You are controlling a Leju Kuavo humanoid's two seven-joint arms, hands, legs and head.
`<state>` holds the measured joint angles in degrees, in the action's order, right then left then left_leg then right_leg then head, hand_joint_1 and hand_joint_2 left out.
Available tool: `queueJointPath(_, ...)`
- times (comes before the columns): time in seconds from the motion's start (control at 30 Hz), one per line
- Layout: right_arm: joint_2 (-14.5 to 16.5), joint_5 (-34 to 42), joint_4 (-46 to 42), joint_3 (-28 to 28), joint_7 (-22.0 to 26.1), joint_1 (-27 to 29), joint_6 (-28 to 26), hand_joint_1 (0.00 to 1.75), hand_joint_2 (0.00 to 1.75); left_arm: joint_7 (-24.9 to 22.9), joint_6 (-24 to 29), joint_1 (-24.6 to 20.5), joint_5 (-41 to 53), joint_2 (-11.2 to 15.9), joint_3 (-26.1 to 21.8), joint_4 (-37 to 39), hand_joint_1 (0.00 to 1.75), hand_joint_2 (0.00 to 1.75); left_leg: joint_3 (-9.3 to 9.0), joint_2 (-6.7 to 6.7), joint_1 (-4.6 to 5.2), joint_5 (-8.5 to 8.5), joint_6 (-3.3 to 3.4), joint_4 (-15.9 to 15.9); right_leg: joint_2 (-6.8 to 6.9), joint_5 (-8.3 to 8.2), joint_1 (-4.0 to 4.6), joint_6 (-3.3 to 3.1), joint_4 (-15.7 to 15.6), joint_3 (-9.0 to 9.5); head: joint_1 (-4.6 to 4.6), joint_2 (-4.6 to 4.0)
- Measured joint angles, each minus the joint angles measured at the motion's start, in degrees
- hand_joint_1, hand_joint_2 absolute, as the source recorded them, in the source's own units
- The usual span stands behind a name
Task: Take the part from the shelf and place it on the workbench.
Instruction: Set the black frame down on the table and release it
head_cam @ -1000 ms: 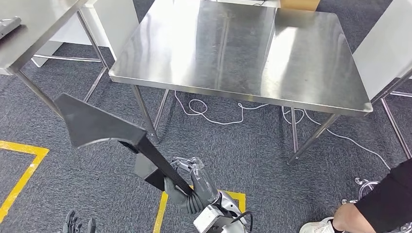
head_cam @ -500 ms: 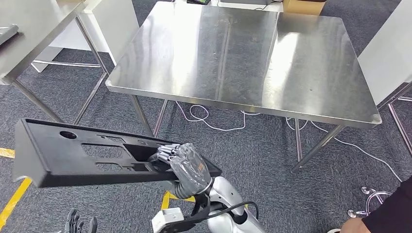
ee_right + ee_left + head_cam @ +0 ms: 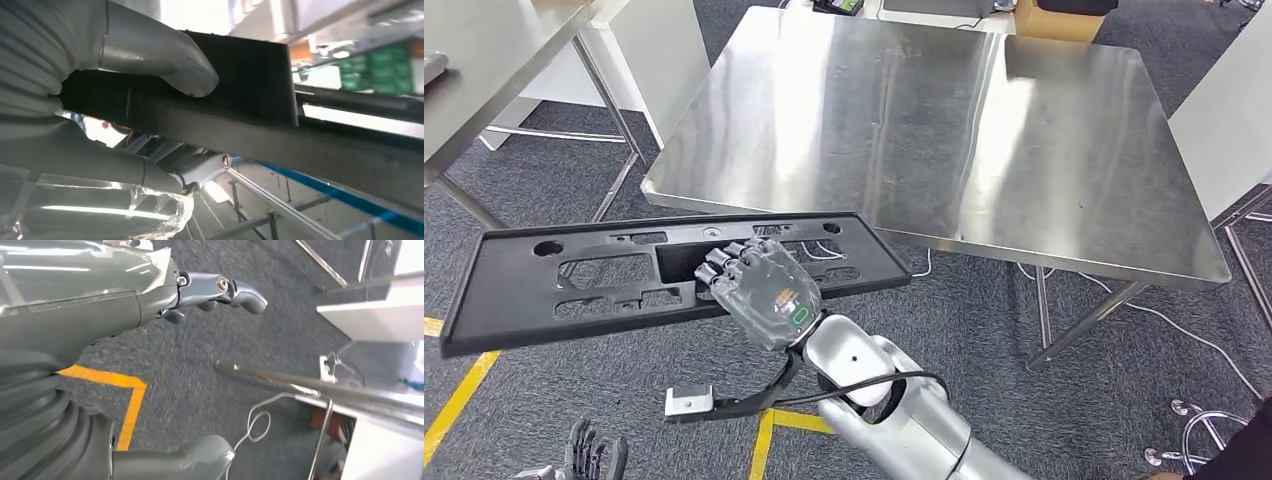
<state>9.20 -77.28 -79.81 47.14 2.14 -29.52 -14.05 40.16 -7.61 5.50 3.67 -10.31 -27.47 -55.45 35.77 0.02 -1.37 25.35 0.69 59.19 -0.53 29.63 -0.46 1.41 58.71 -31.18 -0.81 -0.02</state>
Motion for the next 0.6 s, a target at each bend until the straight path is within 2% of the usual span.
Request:
queueJointPath(0.03,-0.14,-1.68,0.96,-0.09,-1.19,-1.06,0.03,1.75,1.75,0.0,-0.17,-0.19,-0.02,0.06,-0.01,0.13,0.0,1.75,-0.43,-0.03,0.01,0.14,0.53,-0.26,0.06,0.71,-0.02,0.03,1.96,-0.91,0.08,0.0)
queueJointPath(0.07,-0.33,-3.21,1.89,-0.19,-2.23,-2.01,0.15,1.75,1.75,0.01,-0.3,-0.37,-0.06,0.13,-0.01,0.27,0.0,1.75,-0.85,-0.05,0.07,0.36,1.0,-0.39,0.09,1.64,-0.05,-0.13,5.22,-2.72,0.18,-0.01)
queueJointPath(0.13,-0.72,-6.21,4.04,-0.49,-4.02,-3.62,0.84,1.75,1.75,0.0,-0.57,-0.64,-0.15,0.24,-0.03,0.63,0.0,1.75,-1.54,-0.1,0.42,0.99,1.74,-0.41,0.1,3.23,-0.06,-0.52,13.31,-7.93,0.33,-0.01)
queueJointPath(0.17,-0.88,-7.79,5.31,-0.72,-4.86,-4.24,1.38,1.75,1.75,0.0,-0.72,-0.69,-0.22,0.25,-0.04,0.81,0.0,1.75,-1.93,-0.14,0.6,1.32,1.93,-0.41,0.1,3.29,-0.05,-0.51,16.0,-10.21,0.34,-0.01)
queueJointPath(0.2,-1.05,-9.28,6.73,-1.01,-5.78,-4.89,1.98,1.75,1.75,-0.01,-0.93,-0.74,-0.31,0.26,-0.04,1.0,0.0,1.75,-2.39,-0.26,0.75,1.69,2.05,-0.41,0.1,2.36,-0.04,-0.32,16.44,-11.45,0.35,-0.01)
queueJointPath(0.23,-1.23,-10.45,8.19,-1.33,-6.72,-5.63,2.46,1.75,1.75,-0.01,-1.1,-0.8,-0.42,0.28,-0.05,1.2,0.0,1.75,-2.92,-0.4,0.88,2.07,2.09,-0.4,0.1,0.57,-0.02,-0.04,14.59,-11.52,0.36,-0.01)
queueJointPath(0.3,-1.59,-11.82,11.05,-1.95,-8.61,-7.58,3.03,1.75,1.75,-0.01,-1.38,-0.92,-0.58,0.34,-0.1,1.59,0.0,1.75,-3.92,-0.64,1.11,2.9,1.93,-0.39,0.19,-4.09,0.13,0.3,6.79,-9.36,0.42,-0.01)
queueJointPath(0.33,-1.72,-12.15,12.33,-2.21,-9.3,-8.64,3.13,1.75,1.75,-0.02,-1.44,-0.98,-0.62,0.43,-0.15,1.81,0.0,1.75,-4.28,-0.71,1.3,3.37,1.72,-0.37,0.23,-5.76,0.29,0.17,3.42,-8.14,0.38,-0.01)
queueJointPath(0.37,-1.86,-12.34,13.48,-2.46,-9.86,-9.57,3.23,1.75,1.75,-0.02,-1.47,-1.04,-0.66,0.51,-0.19,2.02,0.0,1.75,-4.5,-0.73,1.46,3.77,1.49,-0.38,0.27,-6.68,0.39,-0.08,1.24,-7.26,0.32,-0.01)
queueJointPath(0.43,-2.1,-12.51,15.54,-2.79,-11.14,-10.97,3.55,1.75,1.75,-0.02,-1.62,-1.19,-0.7,0.72,-0.25,2.37,0.0,1.75,-4.76,-0.71,1.48,4.41,0.92,-0.42,0.19,-6.82,0.51,-0.68,0.15,-6.65,0.14,-0.01)
queueJointPath(0.5,-2.43,-12.55,17.99,-3.16,-13.04,-12.26,3.74,1.75,1.75,0.0,-1.85,-1.39,-0.69,0.98,-0.3,2.63,0.0,1.75,-4.69,-0.55,1.01,5.17,0.28,0.2,0.06,-6.5,0.09,-1.31,-0.16,-6.16,0.09,-0.01)
queueJointPath(0.53,-2.65,-12.56,19.41,-3.54,-13.91,-13.02,3.68,1.75,1.75,0.0,-1.99,-1.5,-0.64,1.1,-0.33,2.79,0.0,1.75,-4.0,-0.45,0.83,5.92,-0.07,1.75,0.03,-6.29,-0.1,-1.72,-0.32,-5.76,0.04,-0.01)
queueJointPath(0.6,-3.2,-12.58,22.18,-4.63,-15.29,-14.4,3.1,1.75,1.75,0.0,-2.19,-1.53,-0.57,1.23,-0.6,3.18,0.0,1.75,-0.61,-0.3,0.51,7.85,-0.71,7.86,0.03,-5.72,-0.24,-2.51,-0.45,-4.94,-0.08,-0.01)
